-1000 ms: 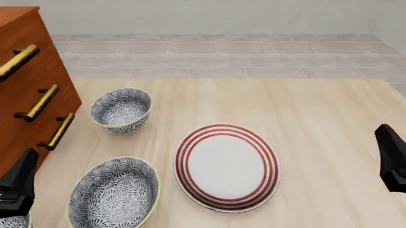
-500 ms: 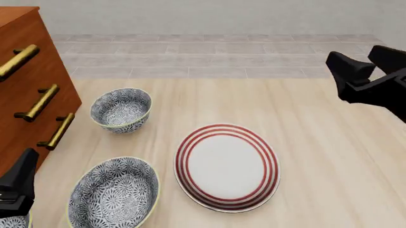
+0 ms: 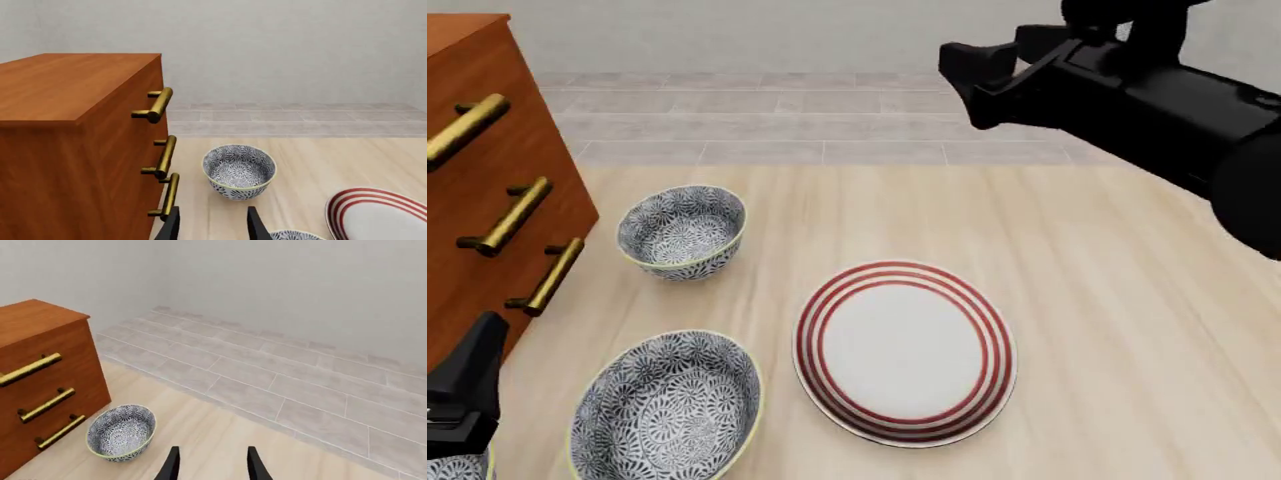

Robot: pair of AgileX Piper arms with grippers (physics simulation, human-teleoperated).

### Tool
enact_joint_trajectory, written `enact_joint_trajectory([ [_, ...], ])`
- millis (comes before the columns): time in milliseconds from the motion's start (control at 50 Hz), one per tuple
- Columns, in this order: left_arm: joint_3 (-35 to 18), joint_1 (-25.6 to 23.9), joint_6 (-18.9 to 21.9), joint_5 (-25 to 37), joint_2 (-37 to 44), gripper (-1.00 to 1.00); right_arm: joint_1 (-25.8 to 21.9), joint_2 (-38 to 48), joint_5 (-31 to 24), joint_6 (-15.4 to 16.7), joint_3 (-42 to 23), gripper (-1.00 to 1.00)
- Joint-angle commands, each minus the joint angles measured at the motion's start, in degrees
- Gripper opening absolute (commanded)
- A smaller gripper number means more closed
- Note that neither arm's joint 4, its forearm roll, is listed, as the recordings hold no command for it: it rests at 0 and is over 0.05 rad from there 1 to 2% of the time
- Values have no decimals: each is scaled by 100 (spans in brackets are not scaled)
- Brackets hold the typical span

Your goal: Pick up the bowl and put it in the front on the plate.

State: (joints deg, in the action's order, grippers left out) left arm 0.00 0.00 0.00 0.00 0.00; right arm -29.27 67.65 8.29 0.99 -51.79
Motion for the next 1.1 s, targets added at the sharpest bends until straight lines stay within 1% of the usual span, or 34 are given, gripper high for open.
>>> enact_joint_trajectory([
  [20, 0, 0, 0, 0, 0, 100, -493, 793, -205, -125, -868, 100],
  [60, 0, 0, 0, 0, 0, 100, -529, 888, -219, -118, -968, 100],
  [80, 0, 0, 0, 0, 0, 100, -683, 1085, -264, -161, -1131, 100],
  [140, 0, 0, 0, 0, 0, 100, -784, 1215, -284, -174, -1239, 100],
  [200, 0, 0, 0, 0, 0, 100, -811, 1284, -283, -191, -1317, 100],
  [240, 0, 0, 0, 0, 0, 100, -880, 1374, -309, -267, -1395, 100],
  [400, 0, 0, 0, 0, 0, 100, -1044, 1708, -375, -243, -1732, 100],
  [540, 0, 0, 0, 0, 0, 100, -1127, 1991, -278, -363, -1842, 100],
  [580, 0, 0, 0, 0, 0, 100, -1175, 2071, -293, -470, -1898, 100],
  [700, 0, 0, 0, 0, 0, 100, -1189, 2328, -393, -548, -2234, 100],
  [840, 0, 0, 0, 0, 0, 100, -1196, 2613, -499, -557, -2582, 100],
  [940, 0, 0, 0, 0, 0, 100, -1112, 2893, -626, -713, -2918, 100],
  [1020, 0, 0, 0, 0, 0, 100, -1047, 3124, -798, -795, -3263, 100],
  [1060, 0, 0, 0, 0, 0, 100, -1010, 3249, -871, -781, -3402, 100],
  [1080, 0, 0, 0, 0, 0, 100, -1032, 3301, -913, -859, -3478, 100],
  [1100, 0, 0, 0, 0, 0, 100, -1027, 3341, -948, -829, -3535, 100],
])
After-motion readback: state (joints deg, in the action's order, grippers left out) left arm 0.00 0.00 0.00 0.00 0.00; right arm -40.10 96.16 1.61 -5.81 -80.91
